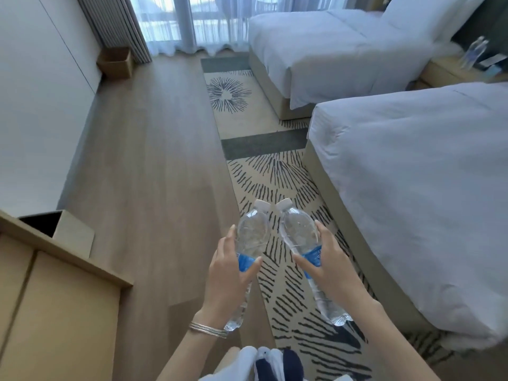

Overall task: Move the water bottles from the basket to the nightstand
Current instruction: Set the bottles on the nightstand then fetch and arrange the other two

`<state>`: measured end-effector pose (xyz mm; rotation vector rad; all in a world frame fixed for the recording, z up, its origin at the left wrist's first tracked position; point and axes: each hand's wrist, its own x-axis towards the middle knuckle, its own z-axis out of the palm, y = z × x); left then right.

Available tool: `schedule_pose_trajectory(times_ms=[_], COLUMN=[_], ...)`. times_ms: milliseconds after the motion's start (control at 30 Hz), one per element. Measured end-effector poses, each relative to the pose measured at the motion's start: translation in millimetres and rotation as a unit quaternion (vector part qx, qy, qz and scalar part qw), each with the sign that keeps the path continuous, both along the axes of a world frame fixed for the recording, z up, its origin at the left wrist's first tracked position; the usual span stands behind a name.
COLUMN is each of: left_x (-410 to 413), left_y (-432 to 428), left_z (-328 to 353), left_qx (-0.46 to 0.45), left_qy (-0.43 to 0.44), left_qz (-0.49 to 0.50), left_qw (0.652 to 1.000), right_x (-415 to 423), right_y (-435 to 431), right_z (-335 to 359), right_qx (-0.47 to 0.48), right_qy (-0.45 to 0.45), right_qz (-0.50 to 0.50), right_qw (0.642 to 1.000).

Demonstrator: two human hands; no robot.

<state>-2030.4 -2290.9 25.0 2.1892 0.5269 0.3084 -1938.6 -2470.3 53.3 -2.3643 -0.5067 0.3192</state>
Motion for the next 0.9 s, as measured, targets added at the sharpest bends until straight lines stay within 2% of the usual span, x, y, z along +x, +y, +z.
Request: schedule_pose_trajectory(times_ms=[233, 633, 900], left_x=[99, 321, 433], left_y=[49, 203, 258], left_z=[-15, 5, 0], left_qx=[-0.003, -0.008, -0.011], left_qy=[0.014, 0.004, 0.004], left_qz=[0.001, -0.049, -0.061], left_qw=[1.0, 0.999, 0.998], right_x=[94, 300, 401], right_y=[43, 198, 243], right_z=[-20, 1, -9], right_qx=[0.0, 0.008, 0.026], right_qy=[0.039, 0.017, 0.046], right_qz=[-0.007, -0.046, -0.069], right_qw=[0.999, 0.999, 0.996])
